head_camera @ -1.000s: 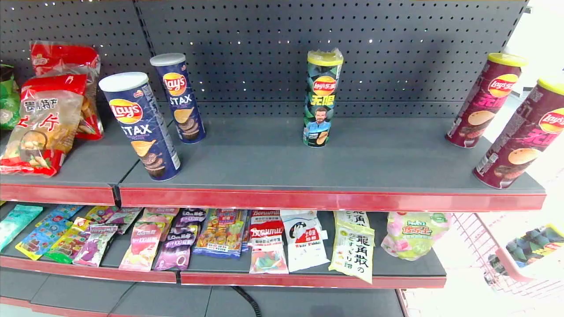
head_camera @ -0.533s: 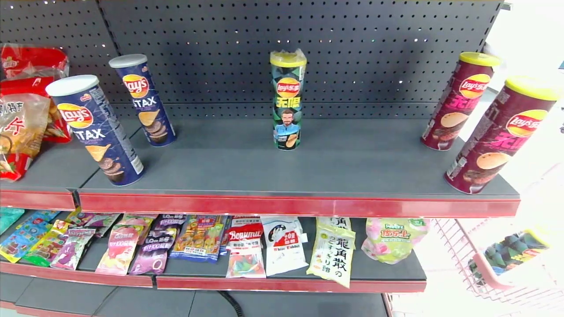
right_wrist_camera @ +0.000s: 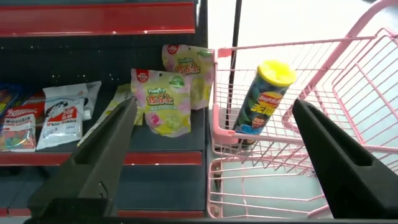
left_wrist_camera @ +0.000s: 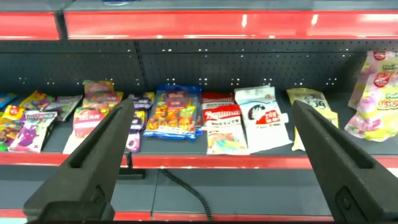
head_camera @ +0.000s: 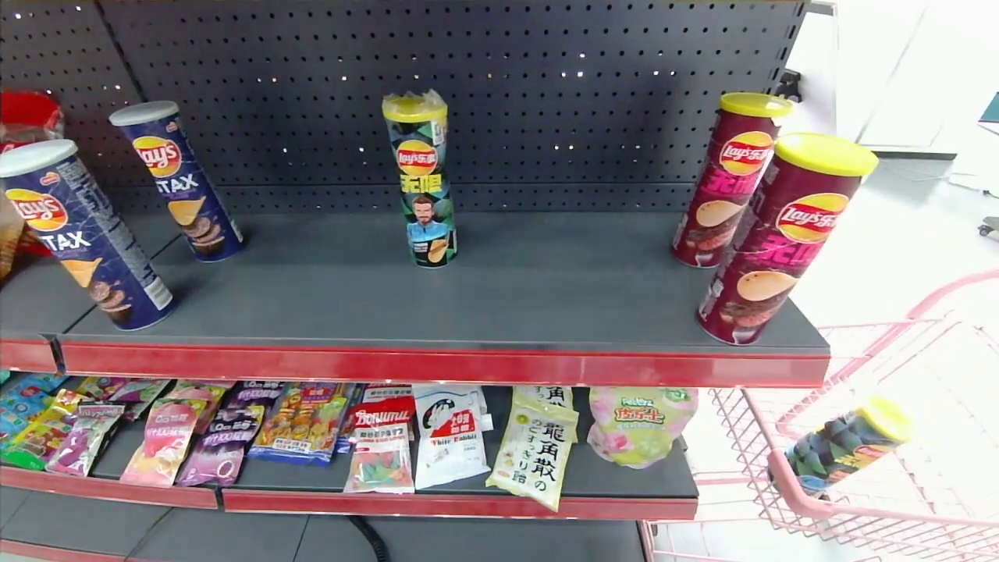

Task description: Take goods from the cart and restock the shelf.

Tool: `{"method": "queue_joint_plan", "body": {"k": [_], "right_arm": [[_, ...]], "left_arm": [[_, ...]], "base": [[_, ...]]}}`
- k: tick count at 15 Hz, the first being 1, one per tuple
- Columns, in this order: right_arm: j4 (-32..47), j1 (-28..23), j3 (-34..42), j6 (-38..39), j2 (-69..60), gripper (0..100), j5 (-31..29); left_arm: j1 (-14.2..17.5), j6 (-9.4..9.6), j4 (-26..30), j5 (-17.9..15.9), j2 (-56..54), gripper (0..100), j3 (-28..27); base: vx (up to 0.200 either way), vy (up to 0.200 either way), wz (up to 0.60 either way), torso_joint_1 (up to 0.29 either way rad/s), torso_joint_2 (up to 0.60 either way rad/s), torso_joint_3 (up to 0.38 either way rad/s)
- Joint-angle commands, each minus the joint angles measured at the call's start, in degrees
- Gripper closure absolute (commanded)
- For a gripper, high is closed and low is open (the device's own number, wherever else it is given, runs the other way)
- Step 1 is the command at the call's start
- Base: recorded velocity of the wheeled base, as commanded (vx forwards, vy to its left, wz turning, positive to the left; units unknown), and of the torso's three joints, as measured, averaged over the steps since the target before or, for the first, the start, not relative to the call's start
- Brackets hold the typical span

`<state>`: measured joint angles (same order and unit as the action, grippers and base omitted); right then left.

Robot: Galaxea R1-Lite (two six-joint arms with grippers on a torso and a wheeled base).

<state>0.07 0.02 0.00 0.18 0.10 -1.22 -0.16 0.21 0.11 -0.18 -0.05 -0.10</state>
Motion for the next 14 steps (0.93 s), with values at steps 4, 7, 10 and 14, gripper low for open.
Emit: {"method": "queue_joint_plan", "body": {"k": [4,7,10,14], "right_arm": [[0.0,0.0,0.0,0.0,0.0,0,0.0],[0.0,0.0,0.0,-0.1,0.0,0,0.0],[0.0,0.0,0.0,-0.1,0.0,0,0.0],[0.0,0.0,0.0,-0.1,0.0,0,0.0]], "left_arm": [[0.0,0.06,0.0,0.0,0.0,0,0.0],[0.0,0.06,0.0,0.0,0.0,0,0.0],[0.0,0.06,0.0,0.0,0.0,0,0.0],[0.0,-0.03,0.0,0.0,0.0,0,0.0]], "base": [[0.0,0.0,0.0,0.0,0.0,0.0],[0.0,-0.2,0.0,0.004,0.0,-0.001],[0.0,-0.2,0.0,0.001,0.01,0.001],[0.0,-0.1,0.0,0.0,0.0,0.001]]}}
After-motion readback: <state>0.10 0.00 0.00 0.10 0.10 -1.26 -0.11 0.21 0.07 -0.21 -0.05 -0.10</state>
